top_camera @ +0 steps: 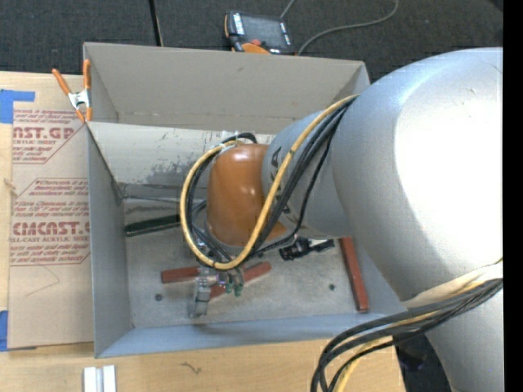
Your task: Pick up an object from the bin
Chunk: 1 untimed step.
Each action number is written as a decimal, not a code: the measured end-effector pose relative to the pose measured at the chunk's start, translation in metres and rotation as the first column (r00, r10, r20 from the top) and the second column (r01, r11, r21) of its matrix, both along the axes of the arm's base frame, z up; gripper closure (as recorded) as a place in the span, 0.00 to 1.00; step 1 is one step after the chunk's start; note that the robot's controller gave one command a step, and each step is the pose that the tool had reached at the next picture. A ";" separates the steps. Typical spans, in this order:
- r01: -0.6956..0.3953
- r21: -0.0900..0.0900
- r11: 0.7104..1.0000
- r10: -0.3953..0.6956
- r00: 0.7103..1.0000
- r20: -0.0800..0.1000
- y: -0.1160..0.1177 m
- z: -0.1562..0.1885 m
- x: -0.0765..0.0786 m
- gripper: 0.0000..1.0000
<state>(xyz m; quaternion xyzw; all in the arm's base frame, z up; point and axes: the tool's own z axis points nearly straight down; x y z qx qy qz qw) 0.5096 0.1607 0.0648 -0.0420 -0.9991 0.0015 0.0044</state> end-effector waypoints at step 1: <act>-0.003 0.005 1.000 0.003 1.000 0.010 0.003 0.005 0.003 1.00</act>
Offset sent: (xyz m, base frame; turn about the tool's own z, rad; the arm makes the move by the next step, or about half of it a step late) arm 0.0000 0.0000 0.0000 0.0000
